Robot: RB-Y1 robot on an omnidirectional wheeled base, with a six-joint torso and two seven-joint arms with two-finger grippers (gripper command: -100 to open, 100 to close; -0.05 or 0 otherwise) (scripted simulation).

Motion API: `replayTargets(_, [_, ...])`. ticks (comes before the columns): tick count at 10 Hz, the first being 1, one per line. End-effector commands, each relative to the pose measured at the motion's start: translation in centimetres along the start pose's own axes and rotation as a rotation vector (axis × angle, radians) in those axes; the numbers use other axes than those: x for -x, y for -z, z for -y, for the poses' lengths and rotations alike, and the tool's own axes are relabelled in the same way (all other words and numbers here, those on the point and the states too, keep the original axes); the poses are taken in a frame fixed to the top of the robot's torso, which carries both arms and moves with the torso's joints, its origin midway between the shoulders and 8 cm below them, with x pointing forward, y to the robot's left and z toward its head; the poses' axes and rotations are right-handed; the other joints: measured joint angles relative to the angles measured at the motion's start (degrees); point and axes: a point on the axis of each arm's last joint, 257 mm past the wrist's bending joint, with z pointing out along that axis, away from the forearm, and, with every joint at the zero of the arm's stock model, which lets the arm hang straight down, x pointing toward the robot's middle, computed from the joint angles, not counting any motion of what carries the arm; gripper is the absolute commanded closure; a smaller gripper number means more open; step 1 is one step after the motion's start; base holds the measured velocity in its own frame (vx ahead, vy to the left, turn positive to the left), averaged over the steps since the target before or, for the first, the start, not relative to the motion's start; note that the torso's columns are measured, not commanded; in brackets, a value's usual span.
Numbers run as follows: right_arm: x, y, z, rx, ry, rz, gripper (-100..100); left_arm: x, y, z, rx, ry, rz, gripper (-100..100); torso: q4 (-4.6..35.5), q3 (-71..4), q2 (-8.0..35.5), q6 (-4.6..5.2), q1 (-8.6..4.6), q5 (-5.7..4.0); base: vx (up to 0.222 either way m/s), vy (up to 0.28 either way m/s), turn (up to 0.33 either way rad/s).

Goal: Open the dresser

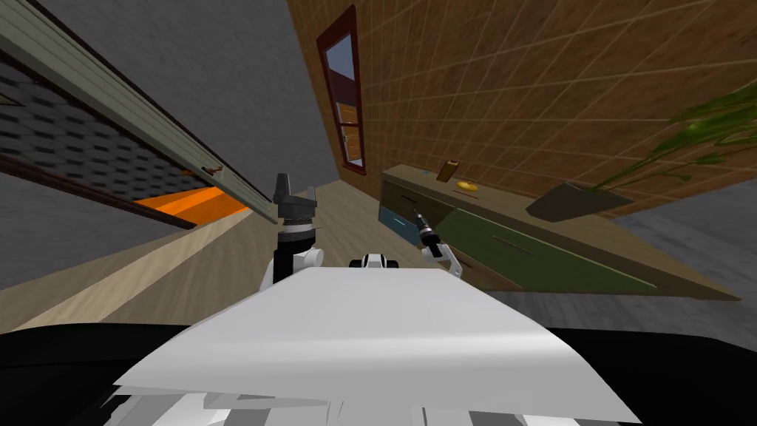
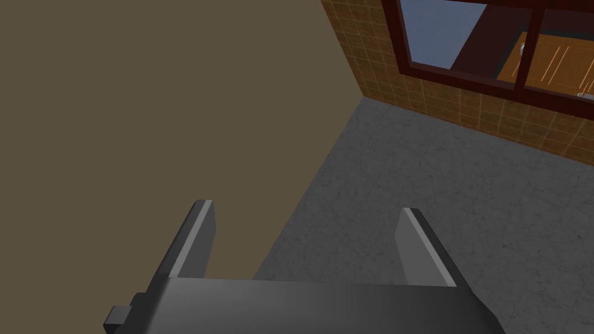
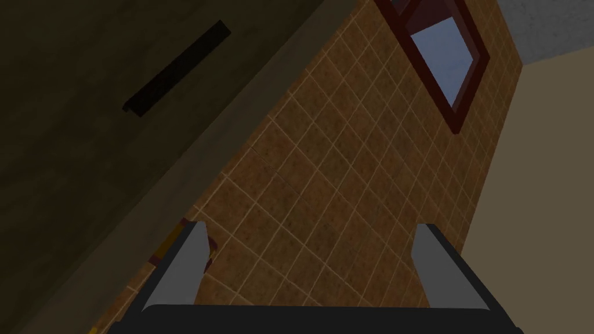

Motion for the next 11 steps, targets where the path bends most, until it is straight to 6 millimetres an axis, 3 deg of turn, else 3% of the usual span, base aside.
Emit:
replayTargets(1, [-1.4, 0.0, 3.9, -0.096, 0.106, -0.045, -100, 0.0, 0.0, 0.0, 0.000, 0.000, 0.000, 0, 0.01, 0.01, 0.01, -0.02, 0.03, 0.01, 0.039, 0.026, 0.097])
replayTargets(4, [-2.3, 0.0, 9.2, -0.221, 0.283, -0.109, -100, 0.0, 0.0, 0.0, 0.000, 0.000, 0.000, 0, -0.01, -0.01, -0.02, 0.01, -0.02, 0.00, 0.051, 0.025, 0.172])
replayTargets(5, [-2.5, 0.2, 9.9, -0.241, 0.287, -0.116, -100, 0.0, 0.0, 0.0, 0.000, 0.000, 0.000, 0, 0.00, -0.02, -0.04, -0.02, 0.02, 0.01, 0.043, 0.021, 0.108])
replayTargets(9, [-2.7, 1.0, 15.8, -0.385, 0.467, -0.186, -100, 0.0, 0.0, 0.0, 0.000, 0.000, 0.000, 0, 0.00, -0.01, -0.03, -0.03, -0.01, 0.00, 0.047, 0.022, 0.141])
replayTargets(10, [-2.7, 1.0, 15.8, -0.385, 0.467, -0.186, -100, 0.0, 0.0, 0.0, 0.000, 0.000, 0.000, 0, 0.00, 0.00, 0.01, 0.01, -0.02, 0.00, 0.016, 0.006, -0.023])
replayTargets(11, [-2.2, 1.5, 18.1, -0.447, 0.553, -0.213, -100, 0.0, 0.0, 0.0, 0.000, 0.000, 0.000, 0, 0.02, 0.05, 0.08, 0.02, -0.03, -0.01, 0.031, 0.021, 0.185])
